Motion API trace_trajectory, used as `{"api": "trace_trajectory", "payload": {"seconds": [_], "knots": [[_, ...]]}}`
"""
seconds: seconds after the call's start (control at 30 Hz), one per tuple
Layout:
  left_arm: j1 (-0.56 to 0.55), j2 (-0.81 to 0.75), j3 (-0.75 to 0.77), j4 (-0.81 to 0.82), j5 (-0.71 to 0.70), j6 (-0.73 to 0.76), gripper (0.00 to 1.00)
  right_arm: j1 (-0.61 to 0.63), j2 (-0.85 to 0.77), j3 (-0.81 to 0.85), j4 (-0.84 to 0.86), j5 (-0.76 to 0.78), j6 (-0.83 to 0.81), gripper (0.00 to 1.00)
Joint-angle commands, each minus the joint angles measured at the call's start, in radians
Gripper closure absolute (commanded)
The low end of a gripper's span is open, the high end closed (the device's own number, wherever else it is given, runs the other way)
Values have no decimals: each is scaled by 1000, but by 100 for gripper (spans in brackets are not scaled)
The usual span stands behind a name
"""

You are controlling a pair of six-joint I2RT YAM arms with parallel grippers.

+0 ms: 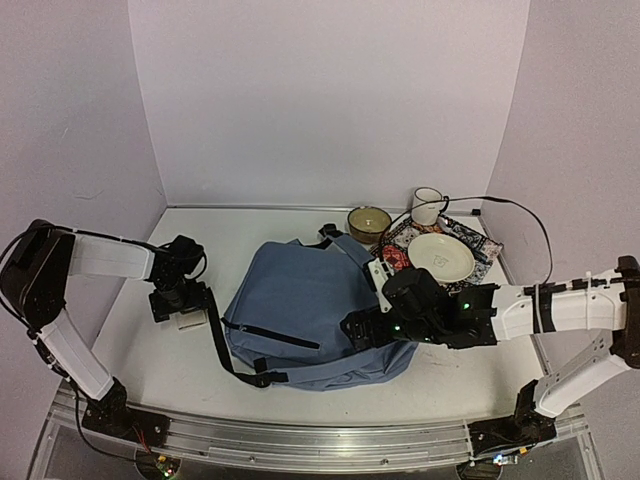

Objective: Pack the student bag

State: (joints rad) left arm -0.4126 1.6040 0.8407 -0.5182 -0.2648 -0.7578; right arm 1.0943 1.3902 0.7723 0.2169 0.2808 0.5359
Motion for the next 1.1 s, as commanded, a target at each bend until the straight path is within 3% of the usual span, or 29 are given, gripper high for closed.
{"api": "trace_trajectory", "payload": {"seconds": [0.0, 0.2, 0.63, 0.9, 1.07], "knots": [[-2, 23, 55, -17, 49, 16, 6, -2, -33, 10, 2, 40, -27, 2], [-6, 27, 55, -17, 94, 22, 5, -3, -23, -1, 20, 38, -30, 2], [-8, 104, 5, -19, 42, 16, 11, -3, -33, -12, 33, 38, -21, 2], [-7, 5, -24, -29, 44, 18, 25, -3, -34, -8, 37, 30, -19, 2], [-6, -94, -30, -52, 45, 17, 27, -2, -34, 8, 38, 21, -27, 2]]}}
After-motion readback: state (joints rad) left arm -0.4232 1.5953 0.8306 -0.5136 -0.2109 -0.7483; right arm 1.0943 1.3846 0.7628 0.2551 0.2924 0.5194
